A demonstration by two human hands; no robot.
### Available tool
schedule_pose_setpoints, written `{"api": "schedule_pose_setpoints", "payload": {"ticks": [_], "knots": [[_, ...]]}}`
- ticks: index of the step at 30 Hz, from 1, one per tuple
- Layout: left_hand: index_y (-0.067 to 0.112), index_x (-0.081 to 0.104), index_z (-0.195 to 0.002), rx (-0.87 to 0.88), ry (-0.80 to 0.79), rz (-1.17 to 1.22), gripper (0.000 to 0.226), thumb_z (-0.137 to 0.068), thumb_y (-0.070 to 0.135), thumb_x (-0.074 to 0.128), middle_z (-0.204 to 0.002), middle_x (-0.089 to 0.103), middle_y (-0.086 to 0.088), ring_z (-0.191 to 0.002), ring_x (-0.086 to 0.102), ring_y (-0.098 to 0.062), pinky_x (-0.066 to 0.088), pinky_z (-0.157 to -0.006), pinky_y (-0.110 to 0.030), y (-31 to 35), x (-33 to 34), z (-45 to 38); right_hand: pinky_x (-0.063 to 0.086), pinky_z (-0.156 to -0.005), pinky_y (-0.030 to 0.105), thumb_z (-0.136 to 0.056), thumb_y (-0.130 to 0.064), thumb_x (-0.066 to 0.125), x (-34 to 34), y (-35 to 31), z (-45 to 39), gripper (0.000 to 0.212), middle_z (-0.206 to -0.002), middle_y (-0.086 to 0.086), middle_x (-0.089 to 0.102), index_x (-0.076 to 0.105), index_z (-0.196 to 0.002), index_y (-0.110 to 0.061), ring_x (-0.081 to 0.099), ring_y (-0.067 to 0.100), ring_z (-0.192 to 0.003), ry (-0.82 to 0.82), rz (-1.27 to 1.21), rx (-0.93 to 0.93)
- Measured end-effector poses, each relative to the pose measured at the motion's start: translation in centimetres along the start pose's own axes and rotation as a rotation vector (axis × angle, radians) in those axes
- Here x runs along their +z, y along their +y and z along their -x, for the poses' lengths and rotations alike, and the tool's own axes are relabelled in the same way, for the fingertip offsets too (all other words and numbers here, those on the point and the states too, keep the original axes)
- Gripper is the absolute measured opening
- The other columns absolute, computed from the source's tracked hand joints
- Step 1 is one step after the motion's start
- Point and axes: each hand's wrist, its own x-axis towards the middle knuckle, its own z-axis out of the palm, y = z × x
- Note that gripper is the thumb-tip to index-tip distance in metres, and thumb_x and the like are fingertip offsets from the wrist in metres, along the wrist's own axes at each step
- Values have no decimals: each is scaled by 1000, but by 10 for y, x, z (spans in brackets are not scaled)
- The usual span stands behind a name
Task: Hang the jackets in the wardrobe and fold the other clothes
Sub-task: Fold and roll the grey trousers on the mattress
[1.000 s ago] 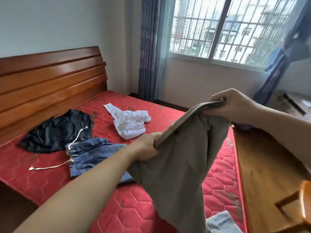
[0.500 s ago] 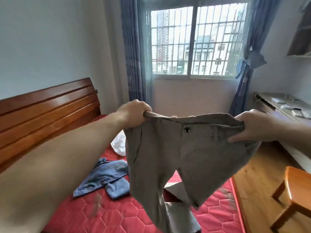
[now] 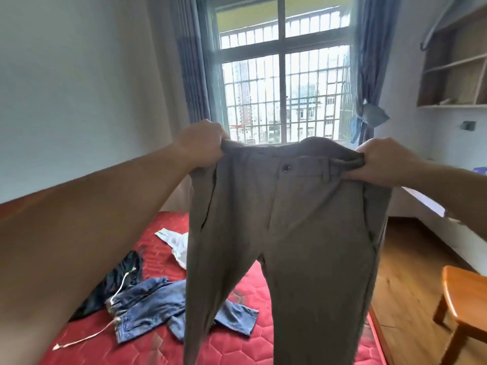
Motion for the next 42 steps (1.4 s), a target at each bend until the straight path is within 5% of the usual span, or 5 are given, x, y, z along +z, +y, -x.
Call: {"api": "schedule_pose_setpoints", "payload": {"ticks": [12,17,24,30,42], "knots": [[26,66,-70,69,-470,27,14,-76,33,77,-75,65,3,-77,61,-20,51,-70,-28,-47,106,-58,61,-65,41,-74,-15,82,61,24,-66,10,-82,9,74,74,-81,-17,73,28,-79,-671,-174,260],[29,69,-90,-98,-402,-19,16,-83,20,59,-96,66,3,-90,62,-24,47,-73,-30,-60,212,-121,42,-36,19,-82,-20,67,153,28,-138,9,-86,6,67,74,-82,-25,63,21,-68,-432,-44,426],[26,64,-120,-359,49,524,38,-91,9,47,-128,62,-2,-122,54,-25,38,-108,-43,-92,237,-275,56,-66,34,-82,-10,56,171,55,-298,18,-85,14,70,73,-87,-9,68,34,-78,42,-107,505],[31,56,-78,-252,504,835,16,-78,21,44,-88,61,10,-89,58,-18,47,-88,-33,-105,174,-357,39,-71,43,-83,-17,47,95,36,-345,29,-81,29,57,64,-90,5,58,47,-87,695,33,201],[21,71,-96,349,172,436,36,-67,22,50,-88,72,-2,-79,69,-25,55,-72,-39,-130,318,-212,52,-76,33,-73,-15,59,267,62,-179,28,-94,7,69,72,-97,-7,65,27,-86,325,-191,3]]}}
